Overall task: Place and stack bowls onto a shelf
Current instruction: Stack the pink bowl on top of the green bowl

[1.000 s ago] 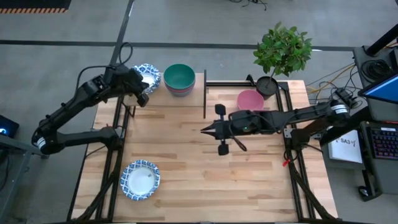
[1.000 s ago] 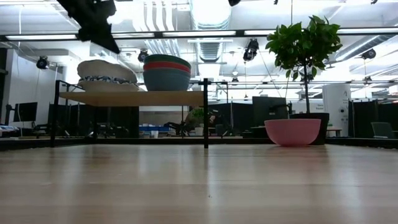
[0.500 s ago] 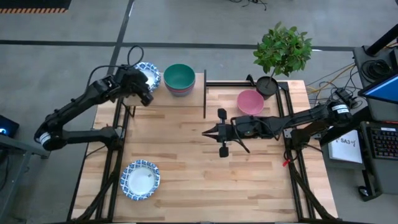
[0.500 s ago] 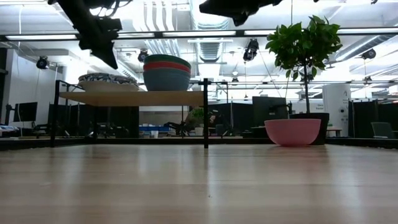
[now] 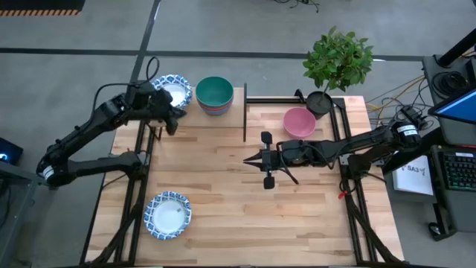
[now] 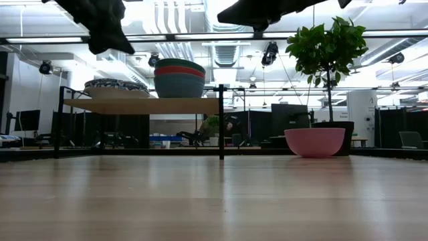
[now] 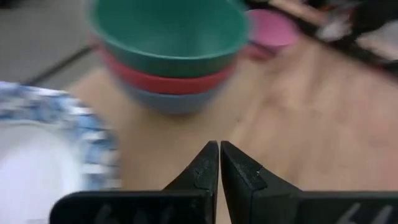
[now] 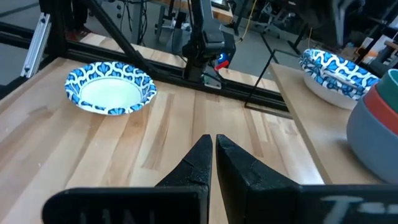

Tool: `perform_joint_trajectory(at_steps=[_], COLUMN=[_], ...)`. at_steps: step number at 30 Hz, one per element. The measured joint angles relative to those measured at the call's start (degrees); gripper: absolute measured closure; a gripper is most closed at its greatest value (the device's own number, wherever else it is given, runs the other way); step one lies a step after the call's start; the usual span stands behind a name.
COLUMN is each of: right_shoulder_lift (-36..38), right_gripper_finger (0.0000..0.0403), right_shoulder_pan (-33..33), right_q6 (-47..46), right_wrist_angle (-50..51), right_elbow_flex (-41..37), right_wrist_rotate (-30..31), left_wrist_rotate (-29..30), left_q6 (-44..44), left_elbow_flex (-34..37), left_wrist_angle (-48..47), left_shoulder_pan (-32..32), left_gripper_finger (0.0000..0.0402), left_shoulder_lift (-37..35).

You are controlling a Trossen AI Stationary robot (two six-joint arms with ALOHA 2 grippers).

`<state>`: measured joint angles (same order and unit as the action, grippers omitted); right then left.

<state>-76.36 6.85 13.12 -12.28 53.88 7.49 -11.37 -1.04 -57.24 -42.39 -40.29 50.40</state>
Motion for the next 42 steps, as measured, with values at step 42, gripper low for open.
perform_joint_trajectory(at_steps=[42], right_shoulder_lift=[3.8], right_gripper_finger=[0.0363], right_shoulder_pan=[-25.8], right_q6=[-45.82], right_wrist_angle=[49.55], right_elbow_flex=[0.49], right_wrist_rotate=[8.58], left_wrist_rotate=[9.39], left_q6=[-18.77], left_elbow_flex=[12.08], left_wrist_angle=[13.31], left_shoulder_pan=[41.26], left_gripper_finger=[0.0402], left_shoulder_lift=[3.72])
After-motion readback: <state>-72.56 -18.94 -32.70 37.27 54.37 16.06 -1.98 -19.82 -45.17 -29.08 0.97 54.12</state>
